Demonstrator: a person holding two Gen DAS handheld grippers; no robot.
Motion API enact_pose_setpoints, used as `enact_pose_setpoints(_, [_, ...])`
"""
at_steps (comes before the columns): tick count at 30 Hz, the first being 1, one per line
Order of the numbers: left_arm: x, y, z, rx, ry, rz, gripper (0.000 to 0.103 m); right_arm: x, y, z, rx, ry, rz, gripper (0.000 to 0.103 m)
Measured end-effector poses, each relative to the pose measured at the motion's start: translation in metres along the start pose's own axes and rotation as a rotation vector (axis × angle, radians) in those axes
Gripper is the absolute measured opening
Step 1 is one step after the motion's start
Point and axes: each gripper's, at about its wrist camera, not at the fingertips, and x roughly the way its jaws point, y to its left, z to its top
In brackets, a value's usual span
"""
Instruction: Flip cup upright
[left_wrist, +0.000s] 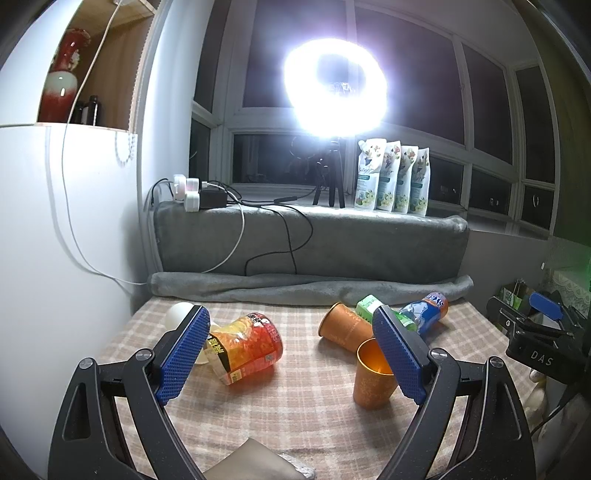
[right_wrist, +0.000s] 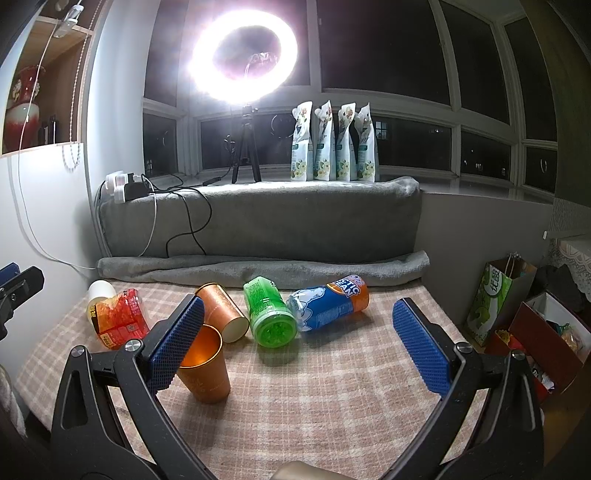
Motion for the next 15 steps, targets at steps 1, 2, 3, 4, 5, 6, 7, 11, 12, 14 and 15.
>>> enact_pose_setpoints(1, [-0.0004, -0.0005, -0.0003, 0.000, 0.000, 0.000, 0.090, 0.0000, 0.0003, -0.0001, 0.000, -0.001, -0.001, 0.103])
enact_pose_setpoints(2, [-0.0002, -0.0001, -0.0001, 0.000, 0.000, 0.000, 0.090, 0.0000, 0.0003, -0.0001, 0.001, -0.001, -0.001, 0.103])
enact_pose_setpoints(3, [0.0000, 0.0000, 0.0000, -0.001, 0.000, 0.000, 0.090, 0.0001, 0.0000, -0.0001, 0.001, -0.001, -0.002, 0.103])
enact_pose_setpoints(4, [0.0001, 0.0001, 0.0001, -0.001, 0.000, 0.000, 0.090, 0.0002, 0.0002, -0.0002, 0.001, -0.001, -0.001, 0.103])
enact_pose_setpoints(5, [0.0002, 0.0001, 0.0000, -0.002, 0.001, 0.000, 0.090, 0.0003, 0.0002, -0.0002, 0.000, 0.000, 0.000, 0.103])
enact_pose_setpoints(6, [0.0002, 0.0001, 0.0001, -0.002, 0.000, -0.001, 0.090, 0.0004, 0.0001, -0.0003, 0.000, 0.000, -0.001, 0.103])
enact_pose_setpoints(7, [0.0002, 0.0001, 0.0001, -0.001, 0.000, 0.000, 0.090, 0.0003, 0.0001, -0.0002, 0.000, 0.000, -0.001, 0.103])
enact_pose_setpoints(11, [-0.0002, -0.0005, -0.0002, -0.002, -0.001, 0.001, 0.090, 0.0007, 0.0001, -0.0020, 0.000, 0.003, -0.001, 0.103])
enact_pose_setpoints(12, [0.0001, 0.0002, 0.0001, -0.002, 0.000, 0.001, 0.090, 0.0004, 0.0001, -0.0034, 0.001, 0.004, -0.001, 0.103])
enact_pose_setpoints(14, [-0.0001, 0.0000, 0.0000, 0.000, -0.003, 0.002, 0.090, 0.0011, 0.0004, -0.0028, 0.000, 0.002, -0.002, 0.103])
enact_pose_setpoints(15, [-0.0005, 0.0004, -0.0001, 0.001, -0.005, 0.004, 0.090, 0.0012, 0.0005, -0.0027, 0.000, 0.002, -0.002, 0.103])
